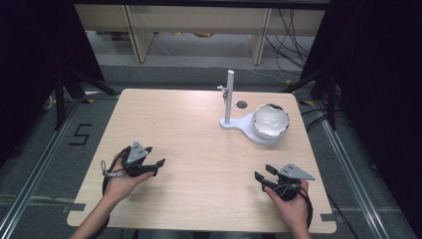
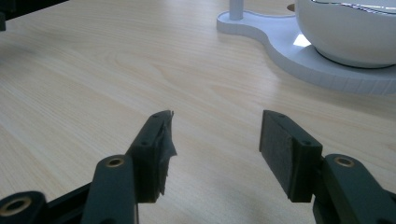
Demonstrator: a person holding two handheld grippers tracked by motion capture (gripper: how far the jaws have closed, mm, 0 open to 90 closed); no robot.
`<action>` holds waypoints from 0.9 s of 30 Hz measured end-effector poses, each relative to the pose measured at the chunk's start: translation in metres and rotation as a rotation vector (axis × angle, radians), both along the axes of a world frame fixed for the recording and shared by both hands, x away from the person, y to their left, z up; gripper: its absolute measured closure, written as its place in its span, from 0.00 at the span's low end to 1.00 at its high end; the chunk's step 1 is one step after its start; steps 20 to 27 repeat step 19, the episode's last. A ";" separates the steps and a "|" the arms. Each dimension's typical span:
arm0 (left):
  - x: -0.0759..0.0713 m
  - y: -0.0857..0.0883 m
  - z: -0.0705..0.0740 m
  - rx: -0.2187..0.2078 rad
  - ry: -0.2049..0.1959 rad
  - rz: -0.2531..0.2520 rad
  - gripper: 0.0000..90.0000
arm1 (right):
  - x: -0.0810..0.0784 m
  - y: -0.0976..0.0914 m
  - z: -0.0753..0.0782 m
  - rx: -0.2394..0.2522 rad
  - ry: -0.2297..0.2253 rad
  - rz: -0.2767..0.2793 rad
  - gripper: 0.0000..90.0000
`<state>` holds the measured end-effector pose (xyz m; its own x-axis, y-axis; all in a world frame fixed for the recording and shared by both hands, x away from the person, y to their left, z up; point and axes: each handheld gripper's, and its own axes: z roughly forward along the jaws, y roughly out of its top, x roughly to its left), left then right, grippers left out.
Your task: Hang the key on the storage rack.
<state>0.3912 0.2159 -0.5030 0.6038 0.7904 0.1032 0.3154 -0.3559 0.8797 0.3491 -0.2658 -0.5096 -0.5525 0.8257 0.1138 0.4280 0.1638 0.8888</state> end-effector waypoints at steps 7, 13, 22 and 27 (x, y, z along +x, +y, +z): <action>-0.024 0.022 -0.020 -0.106 -0.056 0.151 0.31 | -0.004 0.001 0.000 -0.010 0.042 -0.037 0.49; -0.033 0.020 -0.021 -0.107 -0.125 0.193 0.29 | -0.005 0.001 -0.001 -0.029 0.011 -0.035 0.48; -0.034 0.014 -0.021 -0.043 -0.136 0.172 0.32 | -0.006 -0.002 -0.003 -0.046 -0.024 -0.051 0.48; -0.034 0.014 -0.021 -0.043 -0.136 0.172 0.32 | -0.006 -0.002 -0.003 -0.046 -0.024 -0.051 0.48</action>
